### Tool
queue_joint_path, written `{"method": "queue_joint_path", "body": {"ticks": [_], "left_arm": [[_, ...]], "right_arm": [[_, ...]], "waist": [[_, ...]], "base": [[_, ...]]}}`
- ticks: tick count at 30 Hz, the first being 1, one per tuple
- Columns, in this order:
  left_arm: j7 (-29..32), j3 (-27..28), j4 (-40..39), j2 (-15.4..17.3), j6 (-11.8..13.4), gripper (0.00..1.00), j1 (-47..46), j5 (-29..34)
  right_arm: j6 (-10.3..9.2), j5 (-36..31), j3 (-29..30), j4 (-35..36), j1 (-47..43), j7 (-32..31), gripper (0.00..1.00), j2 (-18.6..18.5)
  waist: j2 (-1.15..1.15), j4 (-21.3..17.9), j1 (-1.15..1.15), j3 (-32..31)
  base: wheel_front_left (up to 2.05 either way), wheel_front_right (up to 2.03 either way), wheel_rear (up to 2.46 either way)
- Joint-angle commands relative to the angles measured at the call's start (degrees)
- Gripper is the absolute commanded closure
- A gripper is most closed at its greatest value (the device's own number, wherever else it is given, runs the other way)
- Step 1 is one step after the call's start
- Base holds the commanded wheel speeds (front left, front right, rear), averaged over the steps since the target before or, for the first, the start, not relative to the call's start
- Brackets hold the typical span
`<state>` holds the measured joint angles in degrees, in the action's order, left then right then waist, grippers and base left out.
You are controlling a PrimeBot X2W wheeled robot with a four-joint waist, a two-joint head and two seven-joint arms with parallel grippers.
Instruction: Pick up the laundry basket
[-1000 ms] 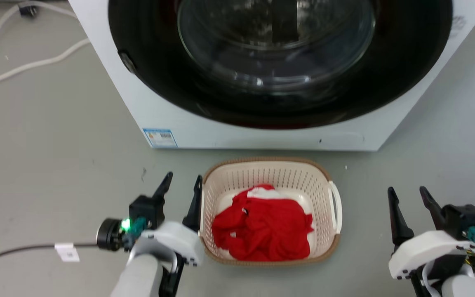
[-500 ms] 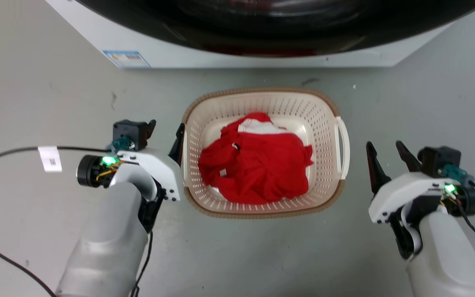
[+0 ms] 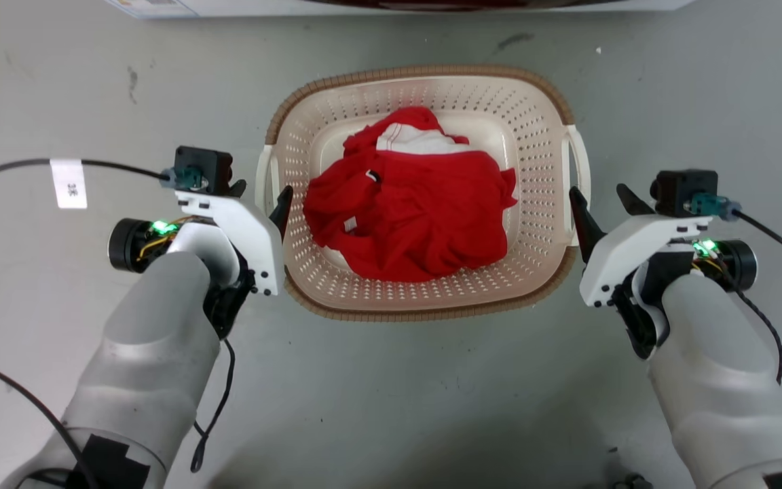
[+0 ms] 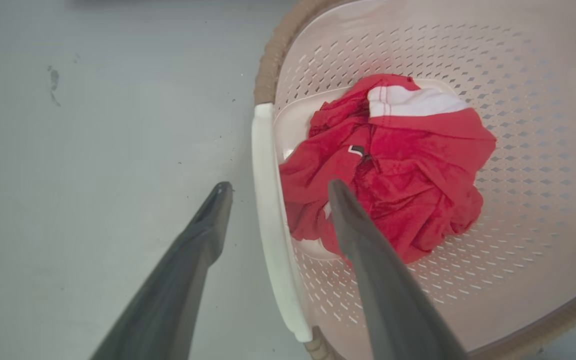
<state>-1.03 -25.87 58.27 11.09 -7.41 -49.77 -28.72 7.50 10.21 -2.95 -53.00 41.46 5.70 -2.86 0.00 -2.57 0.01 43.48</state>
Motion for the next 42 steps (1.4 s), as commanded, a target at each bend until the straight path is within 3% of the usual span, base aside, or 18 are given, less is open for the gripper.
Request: {"method": "queue_joint_path", "body": {"ticks": [1, 16, 17, 18, 19, 29, 42], "left_arm": [[0.9, -1.2, 0.2, 0.7, -0.1, 0.0, -1.3, -1.5], [9.3, -13.0, 0.0, 4.4, -0.1, 0.0, -9.7, -14.0], [9.7, -13.7, -0.1, 4.5, -0.1, 0.14, -10.0, -14.8], [9.7, -14.3, -0.4, 4.6, -0.1, 0.68, -10.4, -15.4], [9.9, -15.0, -0.5, 4.8, -0.1, 1.0, -10.7, -16.1], [10.1, -20.6, 0.4, 4.3, -0.1, 1.0, -8.5, -22.8], [14.8, -26.0, 1.6, 1.6, -0.3, 1.0, -1.3, -31.7]], "right_arm": [[-0.02, 0.4, -0.6, -1.8, 1.9, -0.1, 0.0, 0.0], [-0.02, 6.2, -6.5, -15.7, 15.4, -3.3, 0.0, 0.0], [-0.02, 6.6, -6.8, -16.3, 15.9, -3.8, 0.08, 0.0], [-0.02, 6.9, -7.2, -16.6, 16.4, -4.0, 0.93, 0.0], [-0.02, 7.2, -7.7, -16.9, 16.8, -4.2, 1.0, 0.0], [0.0, 11.8, -12.6, -18.5, 14.4, -6.6, 1.0, 0.0], [0.07, 17.7, -17.0, -19.5, 7.4, -12.9, 1.0, 0.3]], "waist": [[0.0, -0.1, -0.01, 1.5], [0.0, 0.4, -0.01, 7.5], [0.0, 0.5, -0.01, 7.6], [0.0, 0.5, -0.01, 7.7], [0.0, 0.5, -0.01, 7.8], [0.0, 0.5, -0.01, 3.4], [0.0, 1.0, -0.01, -13.0]], "base": [[0.0, 0.0, 0.0], [0.0, 0.0, 0.0], [0.0, 0.0, 0.0], [0.0, 0.0, 0.0], [0.0, 0.0, 0.0], [0.0, 0.0, 0.0], [0.0, 0.0, 0.0]]}}
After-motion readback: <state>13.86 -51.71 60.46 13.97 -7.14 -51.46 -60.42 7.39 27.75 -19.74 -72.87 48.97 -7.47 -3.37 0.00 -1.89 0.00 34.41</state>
